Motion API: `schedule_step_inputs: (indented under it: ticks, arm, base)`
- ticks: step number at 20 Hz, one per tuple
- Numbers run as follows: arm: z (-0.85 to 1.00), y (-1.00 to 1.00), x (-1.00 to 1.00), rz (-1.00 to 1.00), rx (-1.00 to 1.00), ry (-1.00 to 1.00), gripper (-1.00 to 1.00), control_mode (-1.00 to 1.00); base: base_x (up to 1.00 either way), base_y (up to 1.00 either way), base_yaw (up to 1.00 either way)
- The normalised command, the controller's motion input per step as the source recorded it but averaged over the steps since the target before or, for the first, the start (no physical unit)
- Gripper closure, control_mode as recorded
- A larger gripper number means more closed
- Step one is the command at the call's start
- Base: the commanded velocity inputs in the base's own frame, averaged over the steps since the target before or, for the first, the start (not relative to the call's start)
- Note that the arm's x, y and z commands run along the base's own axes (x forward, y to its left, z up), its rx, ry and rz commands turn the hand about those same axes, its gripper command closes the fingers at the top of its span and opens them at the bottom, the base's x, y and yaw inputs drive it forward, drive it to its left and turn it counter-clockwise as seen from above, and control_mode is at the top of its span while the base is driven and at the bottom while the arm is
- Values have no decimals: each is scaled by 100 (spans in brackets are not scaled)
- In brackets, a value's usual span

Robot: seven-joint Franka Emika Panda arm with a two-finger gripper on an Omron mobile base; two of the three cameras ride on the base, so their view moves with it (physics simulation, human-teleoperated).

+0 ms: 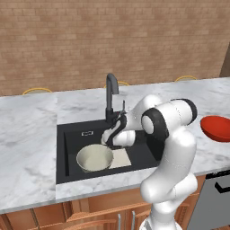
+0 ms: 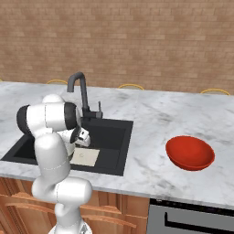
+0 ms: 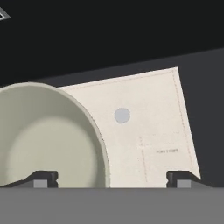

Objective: Pick the bowl and bowl and place them in the sink. Then turn on the water.

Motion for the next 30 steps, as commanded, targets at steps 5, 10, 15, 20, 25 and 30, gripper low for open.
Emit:
schedule_step_inputs:
  ticks: [5,10,15,20,25,30]
  arm:
    - [52,-28,-24,0,0,0,-100,-100]
    - [47,-23,-37,-1,-5,0,-100,-100]
    - [43,-28,-50,-2,-5,0,-100,-100]
    - [50,-16,-48,-2,-6,4,-100,-100]
    - [34,-26,-63,-3,-6,0,-100,-100]
    - [22,-23,-66,-3,-7,0,-100,-100]
  base:
    - [0,0,0]
    - [0,0,0]
    - [0,0,0]
    - [0,0,0]
    - [0,0,0]
    - [0,0,0]
